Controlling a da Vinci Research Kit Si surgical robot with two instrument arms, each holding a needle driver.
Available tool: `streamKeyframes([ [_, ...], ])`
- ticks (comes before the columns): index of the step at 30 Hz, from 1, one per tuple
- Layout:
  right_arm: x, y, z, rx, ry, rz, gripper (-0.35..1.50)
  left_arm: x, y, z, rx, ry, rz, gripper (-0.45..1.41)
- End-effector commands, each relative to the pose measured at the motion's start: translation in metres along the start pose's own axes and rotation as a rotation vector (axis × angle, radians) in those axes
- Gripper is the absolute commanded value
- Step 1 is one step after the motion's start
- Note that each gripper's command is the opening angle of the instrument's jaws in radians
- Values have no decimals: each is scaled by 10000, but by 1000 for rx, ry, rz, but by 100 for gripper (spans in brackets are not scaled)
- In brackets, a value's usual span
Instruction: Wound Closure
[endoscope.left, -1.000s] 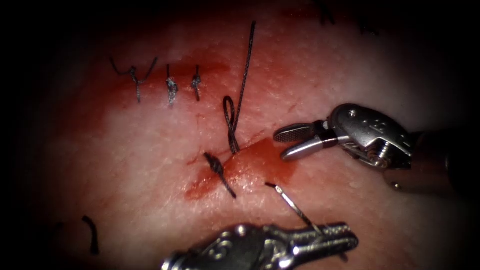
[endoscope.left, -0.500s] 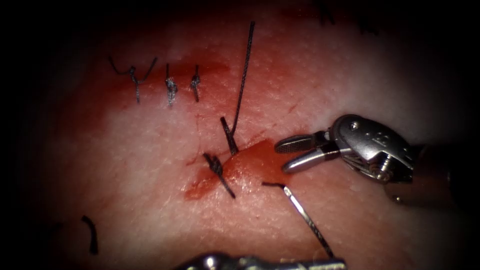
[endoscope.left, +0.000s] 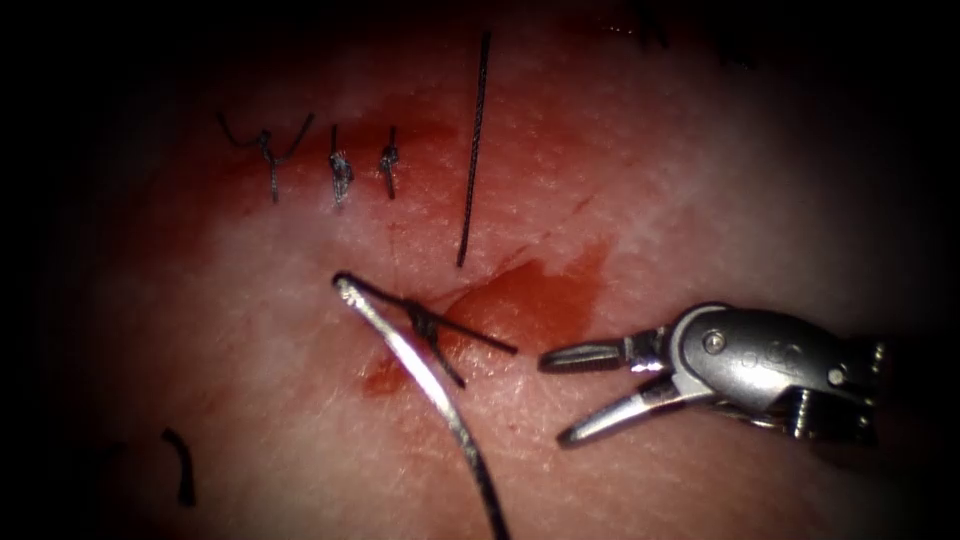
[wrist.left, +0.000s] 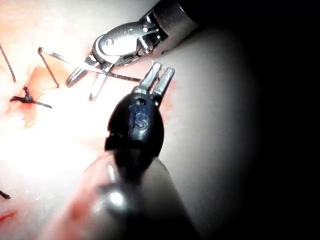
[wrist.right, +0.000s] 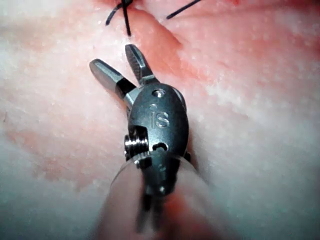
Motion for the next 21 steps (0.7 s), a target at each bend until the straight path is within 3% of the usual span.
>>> streamKeyframes([
  [1,-5,3,13,-12,-4,-4,51,-8,2,5,8,-14,11,-45],
  [12,1,10,34,-40,-51,-24,49,-14,10,5,63,-71,91,-45],
  [14,1,9,39,-39,-59,-25,29,-15,10,5,70,-74,103,-45],
  [15,1,9,39,-39,-59,-25,29,-15,10,5,70,-74,103,-45],
  [16,0,9,41,-37,-62,-27,0,-17,9,5,74,-76,110,-45],
  [17,0,8,42,-34,-64,-28,-17,-18,10,6,75,-80,117,-45],
  [18,0,8,42,-34,-64,-28,-17,-18,10,6,75,-80,117,-45],
  [19,-3,6,44,-31,-73,-33,-35,-25,11,7,79,-80,123,-45],
  [21,-6,4,44,-30,-79,-37,-35,-33,13,8,75,-77,130,-45],
])
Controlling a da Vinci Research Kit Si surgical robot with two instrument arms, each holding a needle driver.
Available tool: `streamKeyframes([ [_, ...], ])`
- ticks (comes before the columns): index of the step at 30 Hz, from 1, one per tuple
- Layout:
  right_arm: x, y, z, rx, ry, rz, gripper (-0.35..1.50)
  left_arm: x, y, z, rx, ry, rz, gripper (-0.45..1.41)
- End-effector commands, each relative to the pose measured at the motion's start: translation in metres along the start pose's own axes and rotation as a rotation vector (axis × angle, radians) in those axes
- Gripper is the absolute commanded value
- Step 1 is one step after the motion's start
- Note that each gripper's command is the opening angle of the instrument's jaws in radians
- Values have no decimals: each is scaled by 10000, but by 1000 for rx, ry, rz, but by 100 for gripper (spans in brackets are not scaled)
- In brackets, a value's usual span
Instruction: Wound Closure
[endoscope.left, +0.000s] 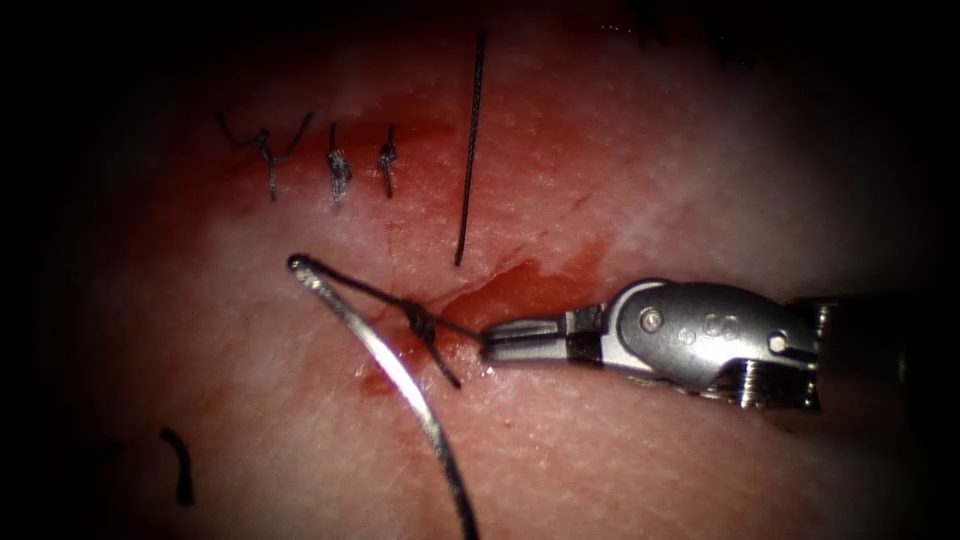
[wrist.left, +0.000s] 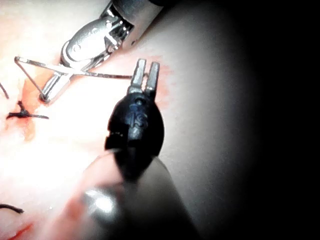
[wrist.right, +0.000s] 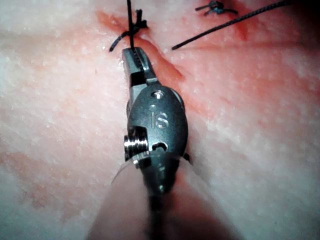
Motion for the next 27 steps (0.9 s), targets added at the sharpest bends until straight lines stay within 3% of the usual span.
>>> streamKeyframes([
  [1,-7,-4,10,2,-6,-4,-35,-11,6,7,-6,1,3,-45],
  [12,-16,-32,-18,44,-54,26,-35,-48,13,10,-16,-4,39,-45],
  [27,1,-57,-24,63,-56,43,-35,-61,19,7,-23,-4,47,-45],
])
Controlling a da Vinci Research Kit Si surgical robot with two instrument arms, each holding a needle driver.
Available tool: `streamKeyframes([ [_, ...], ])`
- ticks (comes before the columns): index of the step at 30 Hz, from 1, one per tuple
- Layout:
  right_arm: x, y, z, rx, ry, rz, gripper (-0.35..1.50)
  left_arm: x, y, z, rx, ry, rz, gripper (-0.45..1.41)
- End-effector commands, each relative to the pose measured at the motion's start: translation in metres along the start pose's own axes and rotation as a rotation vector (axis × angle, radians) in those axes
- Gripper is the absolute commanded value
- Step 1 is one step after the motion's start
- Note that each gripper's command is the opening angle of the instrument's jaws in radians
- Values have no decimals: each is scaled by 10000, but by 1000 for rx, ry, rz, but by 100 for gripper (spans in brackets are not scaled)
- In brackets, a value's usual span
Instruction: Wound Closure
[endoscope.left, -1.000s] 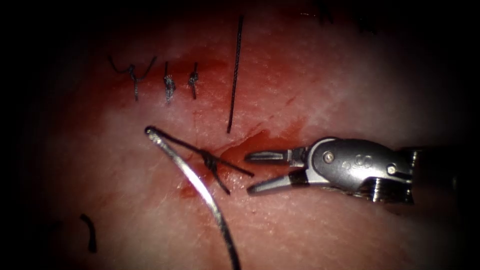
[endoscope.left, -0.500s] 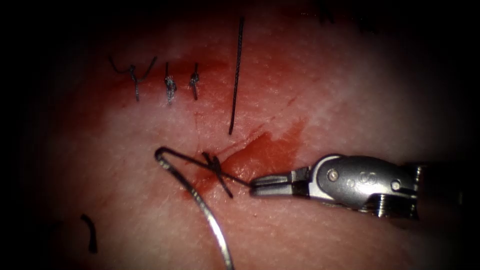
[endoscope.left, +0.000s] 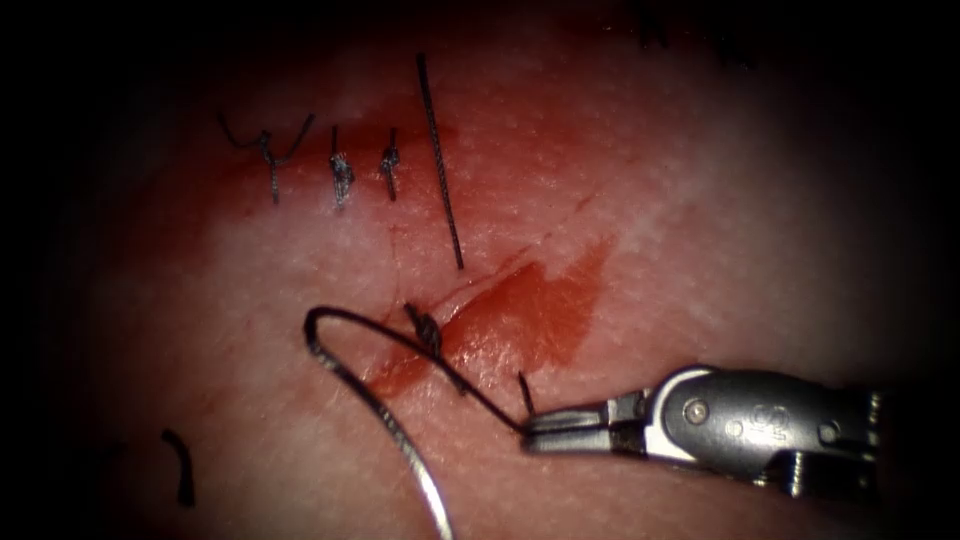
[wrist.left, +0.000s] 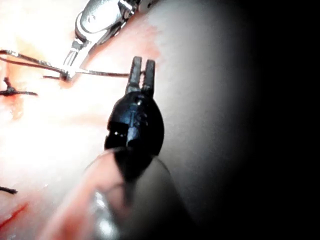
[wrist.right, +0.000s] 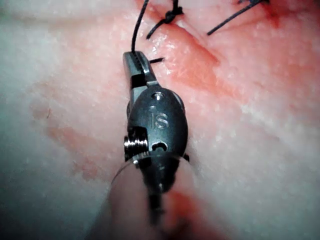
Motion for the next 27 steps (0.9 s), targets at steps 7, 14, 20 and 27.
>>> streamKeyframes([
  [7,13,-20,7,46,11,9,-35,-9,4,-3,-7,-1,1,-45],
  [14,23,-24,9,47,13,18,-35,-10,6,-4,-6,-4,3,-45],
  [20,24,-18,6,24,14,5,-35,-10,7,-5,-7,-17,3,-45],
  [27,28,-2,-10,-79,44,-4,17,-14,-1,-6,-12,-21,33,-45],
])
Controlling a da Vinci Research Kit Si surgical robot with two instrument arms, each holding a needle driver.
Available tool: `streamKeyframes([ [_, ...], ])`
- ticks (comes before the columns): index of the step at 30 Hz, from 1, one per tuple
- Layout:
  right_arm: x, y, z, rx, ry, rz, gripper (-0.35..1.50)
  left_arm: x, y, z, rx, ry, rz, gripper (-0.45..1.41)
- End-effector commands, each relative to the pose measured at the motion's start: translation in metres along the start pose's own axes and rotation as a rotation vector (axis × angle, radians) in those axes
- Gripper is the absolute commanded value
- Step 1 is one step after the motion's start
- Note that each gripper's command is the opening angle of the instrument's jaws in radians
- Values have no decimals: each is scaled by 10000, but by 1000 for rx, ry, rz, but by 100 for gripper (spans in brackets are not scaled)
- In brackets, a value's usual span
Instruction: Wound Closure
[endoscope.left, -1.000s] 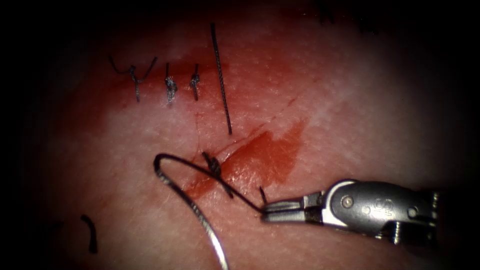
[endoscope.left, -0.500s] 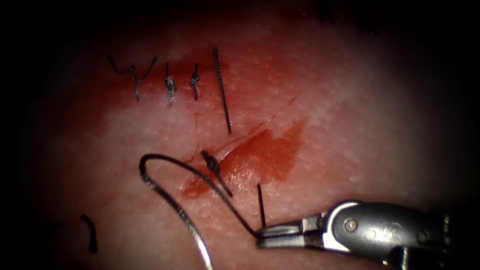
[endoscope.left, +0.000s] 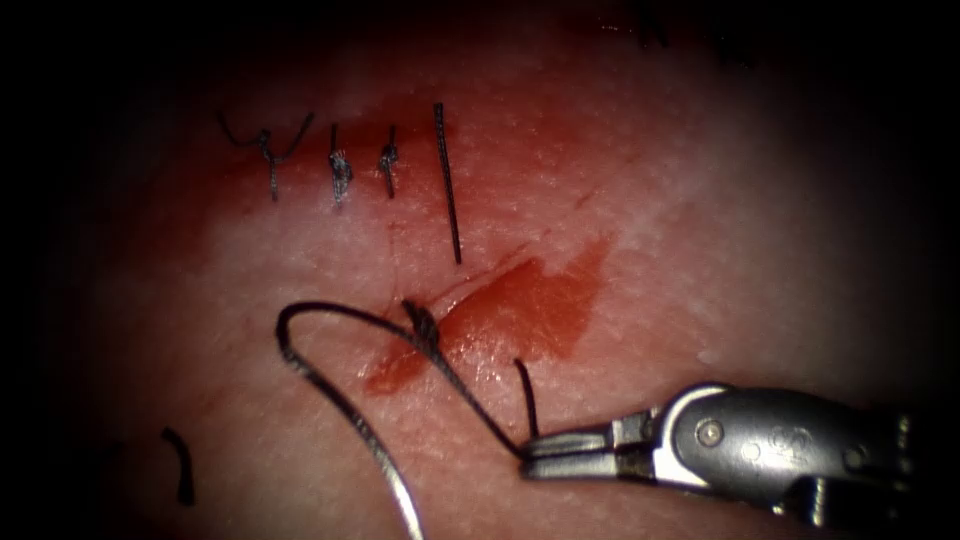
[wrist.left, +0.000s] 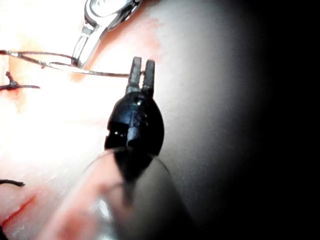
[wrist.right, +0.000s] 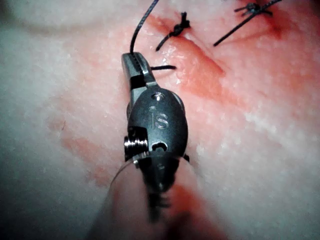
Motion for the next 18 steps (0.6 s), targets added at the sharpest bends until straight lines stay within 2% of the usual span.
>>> streamKeyframes([
  [1,-2,11,0,-56,19,-5,64,-12,1,4,-3,-2,-3,-45],
  [3,-1,17,-7,-115,3,-19,96,-25,-11,-3,-18,-11,4,-45],
  [6,-3,20,-6,-139,-6,-27,123,-41,-20,-6,-12,-23,16,-45],
  [7,-4,20,-5,-150,-10,-32,126,-57,-25,-7,-15,-41,6,-45],
  [10,-3,23,0,-157,-11,-48,126,-77,-28,-5,-19,-64,-11,-45],
  [18,-6,31,16,-177,-14,-53,125,-89,-28,-6,-24,-85,-16,-45],
])
